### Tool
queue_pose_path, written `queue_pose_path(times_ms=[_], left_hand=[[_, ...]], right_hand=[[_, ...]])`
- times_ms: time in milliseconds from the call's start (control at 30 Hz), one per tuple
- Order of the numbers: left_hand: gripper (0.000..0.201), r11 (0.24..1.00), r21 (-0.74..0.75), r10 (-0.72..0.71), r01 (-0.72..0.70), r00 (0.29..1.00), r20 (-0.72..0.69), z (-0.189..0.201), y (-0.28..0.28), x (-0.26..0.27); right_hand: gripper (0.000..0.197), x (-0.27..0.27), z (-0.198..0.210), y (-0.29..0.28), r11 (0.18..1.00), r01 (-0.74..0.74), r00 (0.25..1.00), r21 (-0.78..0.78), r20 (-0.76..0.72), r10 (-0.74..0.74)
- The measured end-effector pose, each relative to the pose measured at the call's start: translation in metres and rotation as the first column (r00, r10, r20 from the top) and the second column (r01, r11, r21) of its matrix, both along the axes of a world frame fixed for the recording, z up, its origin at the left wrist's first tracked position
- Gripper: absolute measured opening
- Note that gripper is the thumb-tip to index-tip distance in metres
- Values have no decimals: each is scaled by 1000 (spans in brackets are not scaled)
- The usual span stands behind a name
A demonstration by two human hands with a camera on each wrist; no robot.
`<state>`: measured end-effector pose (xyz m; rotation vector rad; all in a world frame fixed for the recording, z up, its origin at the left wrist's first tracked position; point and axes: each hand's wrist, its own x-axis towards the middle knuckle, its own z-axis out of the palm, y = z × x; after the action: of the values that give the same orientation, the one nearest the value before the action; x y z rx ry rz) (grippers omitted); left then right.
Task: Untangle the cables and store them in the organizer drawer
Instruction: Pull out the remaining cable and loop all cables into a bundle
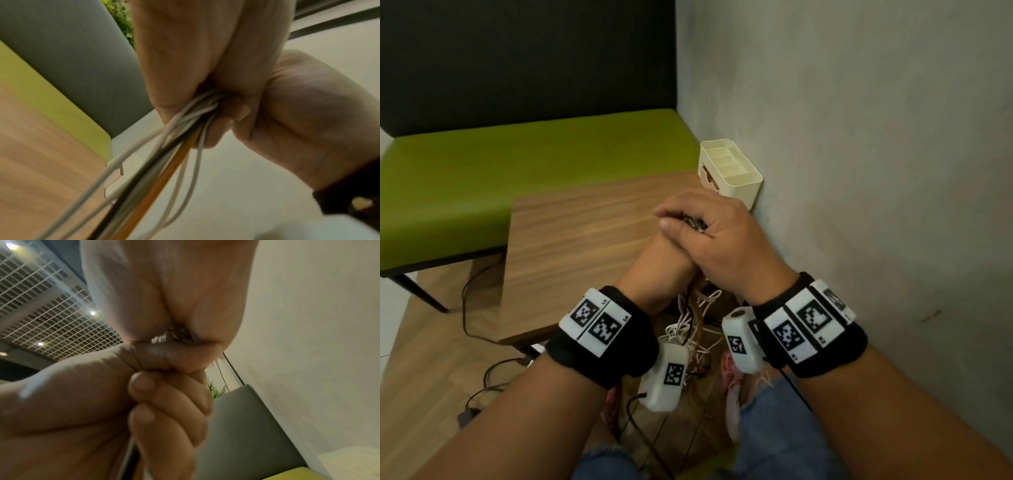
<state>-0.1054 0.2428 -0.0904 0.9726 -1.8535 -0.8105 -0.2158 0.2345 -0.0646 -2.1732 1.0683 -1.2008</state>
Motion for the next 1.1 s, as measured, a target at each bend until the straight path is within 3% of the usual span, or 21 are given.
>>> queue_pose_path(times_ms=[100,167,300,433,567,700,767,867,933,1000,1100], left_hand=[[32,982,183,-5,41,980,-197,7,0,1],[29,956,289,23,52,968,-251,10,-4,2],[3,932,358,36,52,971,-235,9,-11,4],[2,920,389,51,51,967,-248,8,-7,3],[22,900,431,58,56,967,-247,3,-5,1],[11,914,398,10,79,976,-218,2,-8,2],[10,899,424,26,109,953,-301,0,-9,1],[13,895,425,61,135,907,-416,2,-10,2],[9,900,398,45,176,872,-487,9,-11,4],[14,897,402,58,181,856,-514,15,-14,6],[23,873,436,69,219,829,-555,24,-18,12]], right_hand=[[21,-2,6,-5,999,-39,998,-12,-49,39],[26,-6,8,-7,998,-59,997,12,-40,60],[32,-12,5,-6,994,-102,994,26,44,101],[34,-15,0,-4,981,-137,989,135,71,129],[41,-16,3,-1,958,-153,979,244,170,113],[45,-10,1,-5,944,-166,986,285,73,152],[60,-9,-3,-7,928,-195,961,317,250,117],[89,-6,-16,-8,847,-349,765,402,644,9],[100,-2,-33,-6,773,-475,688,421,725,28],[88,3,-45,-1,739,-507,718,442,691,79],[46,3,-55,9,743,-312,910,593,412,53]])
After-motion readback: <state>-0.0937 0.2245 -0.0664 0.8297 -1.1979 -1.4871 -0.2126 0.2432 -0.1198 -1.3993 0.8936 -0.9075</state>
